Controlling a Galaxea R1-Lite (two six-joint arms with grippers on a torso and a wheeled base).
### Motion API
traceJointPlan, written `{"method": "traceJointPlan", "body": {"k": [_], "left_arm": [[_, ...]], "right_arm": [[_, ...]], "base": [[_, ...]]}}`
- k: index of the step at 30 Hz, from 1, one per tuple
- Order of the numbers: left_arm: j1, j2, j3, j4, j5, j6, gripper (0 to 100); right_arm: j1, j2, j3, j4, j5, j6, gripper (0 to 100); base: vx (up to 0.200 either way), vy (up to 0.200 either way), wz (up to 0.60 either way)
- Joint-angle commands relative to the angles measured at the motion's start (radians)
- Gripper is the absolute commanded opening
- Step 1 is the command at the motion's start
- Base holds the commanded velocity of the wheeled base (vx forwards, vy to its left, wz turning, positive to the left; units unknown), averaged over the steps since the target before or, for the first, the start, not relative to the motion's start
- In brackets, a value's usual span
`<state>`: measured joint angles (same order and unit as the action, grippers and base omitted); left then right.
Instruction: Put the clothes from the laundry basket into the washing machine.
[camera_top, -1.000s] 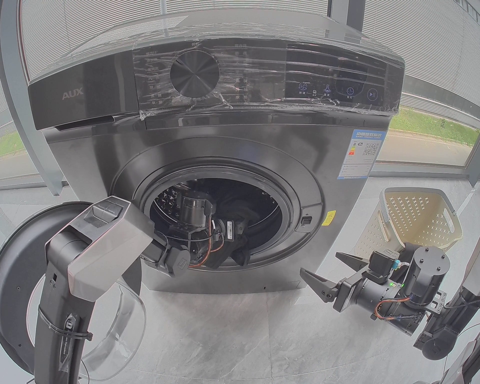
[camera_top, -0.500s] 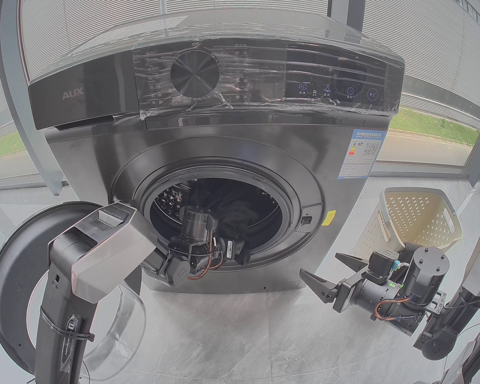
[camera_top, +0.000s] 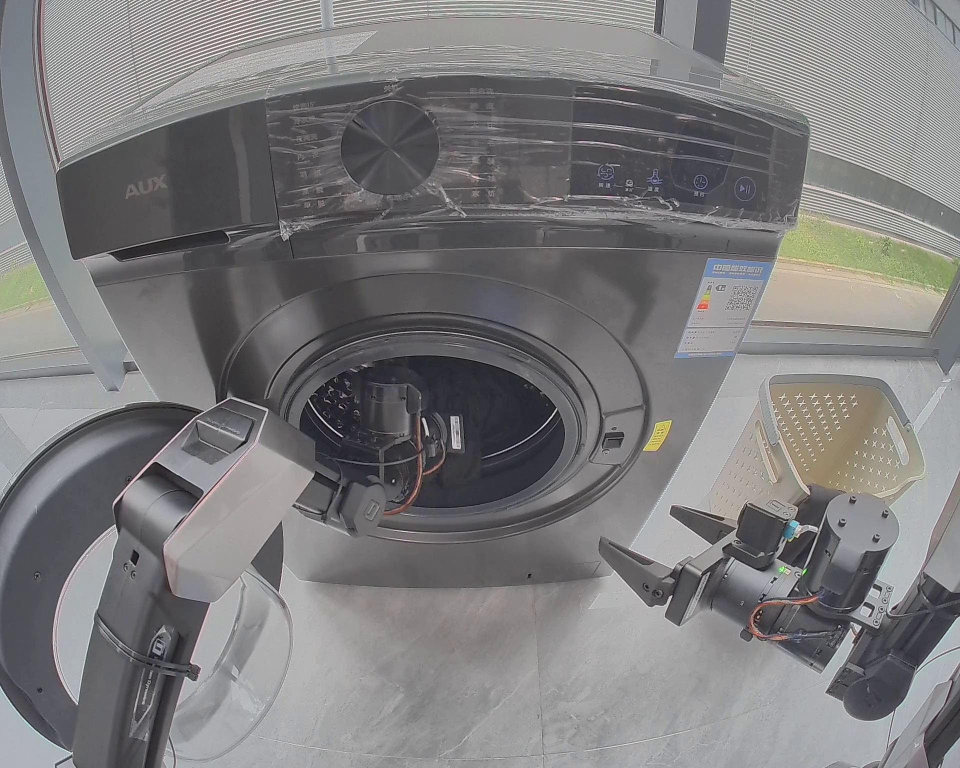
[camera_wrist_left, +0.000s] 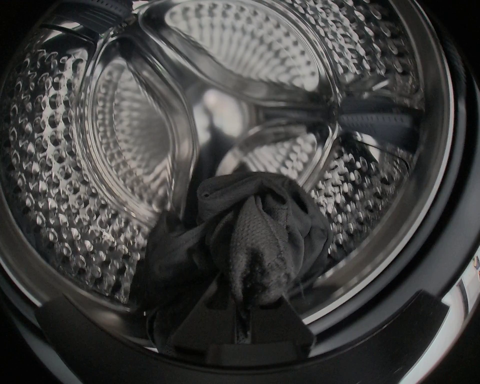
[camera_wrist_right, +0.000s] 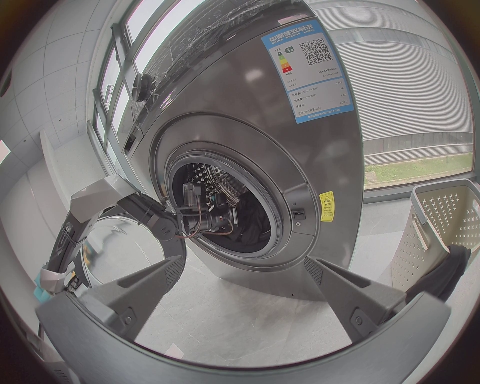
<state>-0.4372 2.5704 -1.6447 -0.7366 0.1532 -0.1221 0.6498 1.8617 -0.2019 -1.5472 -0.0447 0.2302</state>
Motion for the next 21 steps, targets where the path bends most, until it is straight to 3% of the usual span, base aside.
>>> {"method": "traceJointPlan", "body": {"k": [1, 7, 18, 19, 21], "left_arm": [[0.028, 0.086, -0.182, -0.021, 0.032, -0.030, 0], [0.040, 0.162, -0.355, -0.015, 0.063, -0.031, 0], [0.046, 0.175, -0.355, -0.020, 0.065, -0.031, 0], [0.046, 0.175, -0.355, -0.017, 0.065, -0.031, 100], [0.045, 0.172, -0.355, -0.015, 0.065, -0.034, 100]], "right_arm": [[-0.001, -0.003, -0.001, -0.001, 0.000, 0.001, 100], [-0.001, 0.001, -0.001, -0.001, 0.000, 0.001, 100], [-0.001, 0.001, 0.001, -0.001, 0.002, 0.003, 100], [-0.001, 0.001, 0.001, -0.001, 0.002, 0.003, 100], [-0.002, 0.001, -0.001, -0.001, 0.002, 0.003, 100]], "base": [[0.000, 0.000, 0.00], [0.000, 0.000, 0.00], [0.000, 0.000, 0.00], [0.000, 0.000, 0.00], [0.000, 0.000, 0.00]]}}
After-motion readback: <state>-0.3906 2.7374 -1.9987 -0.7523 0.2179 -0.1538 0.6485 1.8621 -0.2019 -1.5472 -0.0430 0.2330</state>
